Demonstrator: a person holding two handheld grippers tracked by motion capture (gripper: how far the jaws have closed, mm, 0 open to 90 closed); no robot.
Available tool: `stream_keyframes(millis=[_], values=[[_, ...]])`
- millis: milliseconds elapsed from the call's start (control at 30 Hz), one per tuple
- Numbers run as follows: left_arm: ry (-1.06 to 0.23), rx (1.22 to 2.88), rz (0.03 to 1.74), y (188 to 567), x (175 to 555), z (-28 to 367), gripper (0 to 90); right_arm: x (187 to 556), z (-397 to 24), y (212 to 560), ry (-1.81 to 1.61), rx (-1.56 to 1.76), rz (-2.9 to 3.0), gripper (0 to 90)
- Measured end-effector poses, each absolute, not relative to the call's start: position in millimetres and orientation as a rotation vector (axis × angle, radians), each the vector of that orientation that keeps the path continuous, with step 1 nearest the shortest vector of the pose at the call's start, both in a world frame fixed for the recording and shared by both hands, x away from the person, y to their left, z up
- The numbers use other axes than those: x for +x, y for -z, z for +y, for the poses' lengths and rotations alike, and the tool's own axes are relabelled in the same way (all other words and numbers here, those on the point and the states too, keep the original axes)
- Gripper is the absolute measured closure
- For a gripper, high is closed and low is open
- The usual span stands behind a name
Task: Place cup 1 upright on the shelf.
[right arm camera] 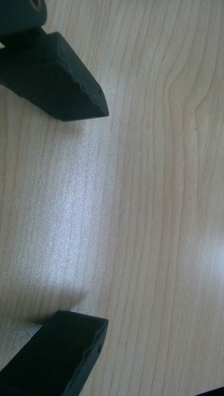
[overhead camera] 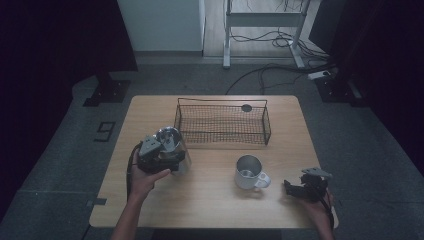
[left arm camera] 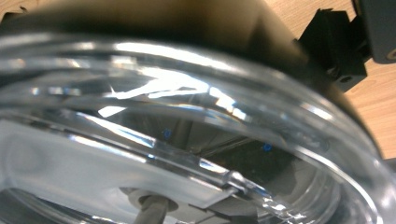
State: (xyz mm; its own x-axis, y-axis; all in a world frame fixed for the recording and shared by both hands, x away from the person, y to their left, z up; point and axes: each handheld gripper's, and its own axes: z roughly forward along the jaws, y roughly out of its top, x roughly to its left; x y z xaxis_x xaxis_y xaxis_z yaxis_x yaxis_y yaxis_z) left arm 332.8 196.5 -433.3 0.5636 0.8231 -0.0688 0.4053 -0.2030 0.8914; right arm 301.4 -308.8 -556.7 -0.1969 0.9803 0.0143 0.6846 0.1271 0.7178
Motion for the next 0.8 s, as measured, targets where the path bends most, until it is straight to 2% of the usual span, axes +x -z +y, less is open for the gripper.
stream_keyframes(millis=[800], values=[[-0.537, 1.803, 1.034, 419, 354, 191, 4.0, 302, -309, 557, -0.834, 1.608, 1.937, 1.4]])
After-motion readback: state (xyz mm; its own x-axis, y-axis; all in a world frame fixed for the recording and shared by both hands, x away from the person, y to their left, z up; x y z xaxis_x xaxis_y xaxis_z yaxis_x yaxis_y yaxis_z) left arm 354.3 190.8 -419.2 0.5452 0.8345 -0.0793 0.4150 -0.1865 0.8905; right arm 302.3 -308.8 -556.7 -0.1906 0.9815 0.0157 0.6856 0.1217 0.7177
